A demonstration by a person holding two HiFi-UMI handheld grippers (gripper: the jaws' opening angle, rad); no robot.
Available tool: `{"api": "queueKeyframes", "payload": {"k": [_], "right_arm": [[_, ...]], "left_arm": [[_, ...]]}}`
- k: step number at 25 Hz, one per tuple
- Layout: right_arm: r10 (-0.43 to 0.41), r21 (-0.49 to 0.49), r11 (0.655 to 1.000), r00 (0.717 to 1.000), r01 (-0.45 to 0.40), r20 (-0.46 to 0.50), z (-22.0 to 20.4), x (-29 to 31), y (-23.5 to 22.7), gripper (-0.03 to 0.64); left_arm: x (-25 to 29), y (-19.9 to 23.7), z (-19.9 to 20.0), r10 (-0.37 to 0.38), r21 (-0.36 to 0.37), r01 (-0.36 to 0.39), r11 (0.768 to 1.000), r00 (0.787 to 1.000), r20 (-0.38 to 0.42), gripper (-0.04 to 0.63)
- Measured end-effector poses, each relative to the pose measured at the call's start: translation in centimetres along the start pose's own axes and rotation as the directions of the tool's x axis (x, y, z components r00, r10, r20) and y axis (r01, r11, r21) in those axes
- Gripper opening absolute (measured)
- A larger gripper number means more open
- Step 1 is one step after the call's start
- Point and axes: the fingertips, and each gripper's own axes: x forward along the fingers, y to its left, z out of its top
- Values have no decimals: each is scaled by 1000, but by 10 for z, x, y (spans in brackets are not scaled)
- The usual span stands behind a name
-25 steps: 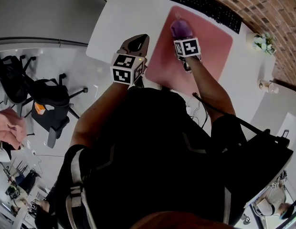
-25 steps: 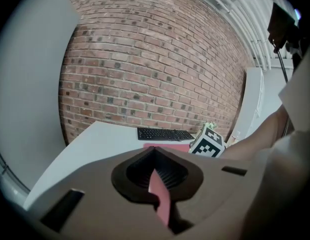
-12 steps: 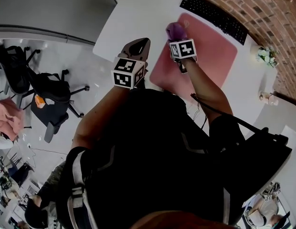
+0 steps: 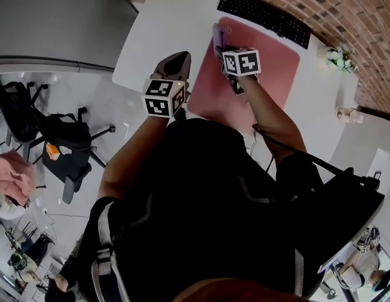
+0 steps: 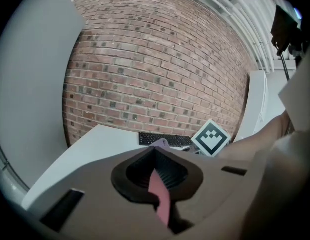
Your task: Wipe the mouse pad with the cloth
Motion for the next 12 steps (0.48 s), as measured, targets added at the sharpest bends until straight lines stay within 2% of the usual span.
{"api": "queueKeyframes", "payload": {"k": [6,12], "right_arm": [[-99,84,992,990,91,102,8,-56,-59,58],[-239,170,962,959,212,156,-1,-115,-130,58]], "left_arm": [[24,-38,2,-78,43,78,996,997,-15,3],[50,-80,10,-161,104,163,981,986,-33,3]]}}
